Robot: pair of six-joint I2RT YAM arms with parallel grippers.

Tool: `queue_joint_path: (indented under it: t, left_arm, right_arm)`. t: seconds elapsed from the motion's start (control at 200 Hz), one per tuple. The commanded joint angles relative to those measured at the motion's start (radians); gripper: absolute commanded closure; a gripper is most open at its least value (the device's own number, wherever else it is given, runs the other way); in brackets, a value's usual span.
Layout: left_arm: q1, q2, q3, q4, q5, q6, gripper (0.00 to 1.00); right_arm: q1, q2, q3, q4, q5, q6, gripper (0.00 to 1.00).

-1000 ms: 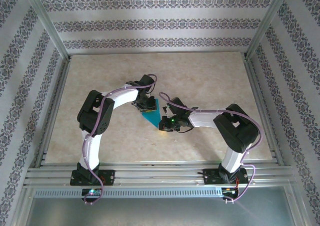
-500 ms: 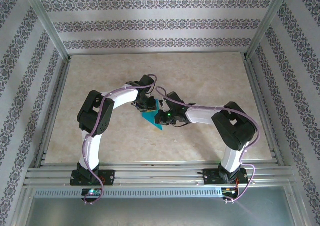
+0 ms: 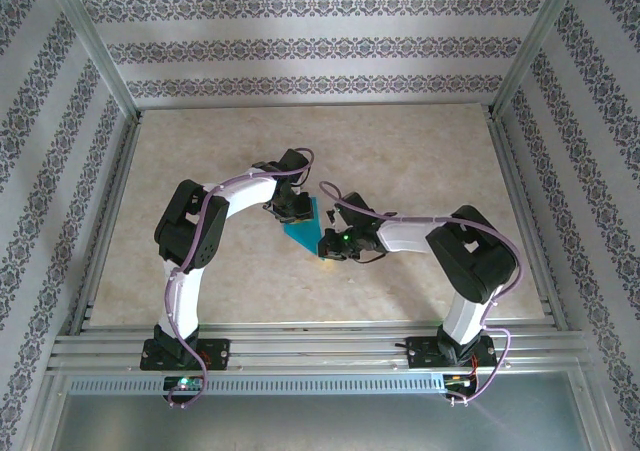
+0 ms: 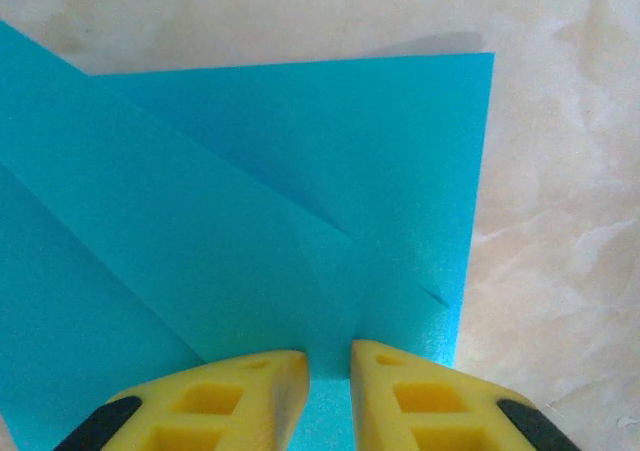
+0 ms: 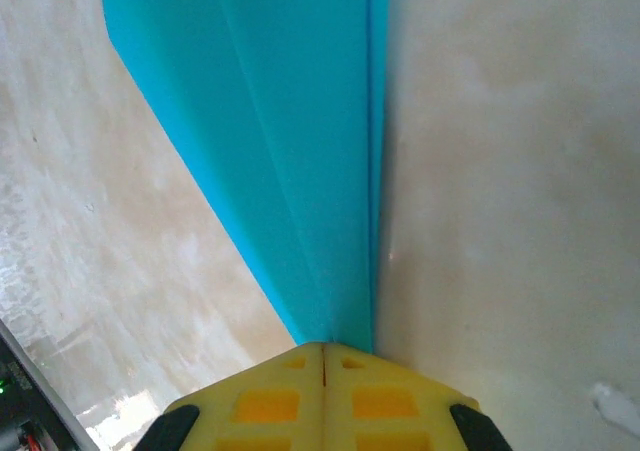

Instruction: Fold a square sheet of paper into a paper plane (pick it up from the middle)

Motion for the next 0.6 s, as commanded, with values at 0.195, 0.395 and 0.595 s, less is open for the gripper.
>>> queue_joint_path:
  t: [0.195, 0.395, 0.595]
  left_arm:
    - [0.006, 0.158, -0.098, -0.173, -0.191, -0.004, 0.75]
    - [0.005, 0.132, -0.074, -0.172, -0.157, 0.004, 0.75]
    - [0.004, 0.018, 0.007, -0.138, -0.007, 0.025, 0.74]
  right_arm:
    - [0.015, -0.048, -0.049, -0.126, -0.017, 0.007, 0.93]
    - [0.005, -0.134, -0.05, -0.112, 0.044, -0.011, 0.9]
    - [-0.024, -0.284, -0.083, -0.06, 0.219, -0.018, 0.71]
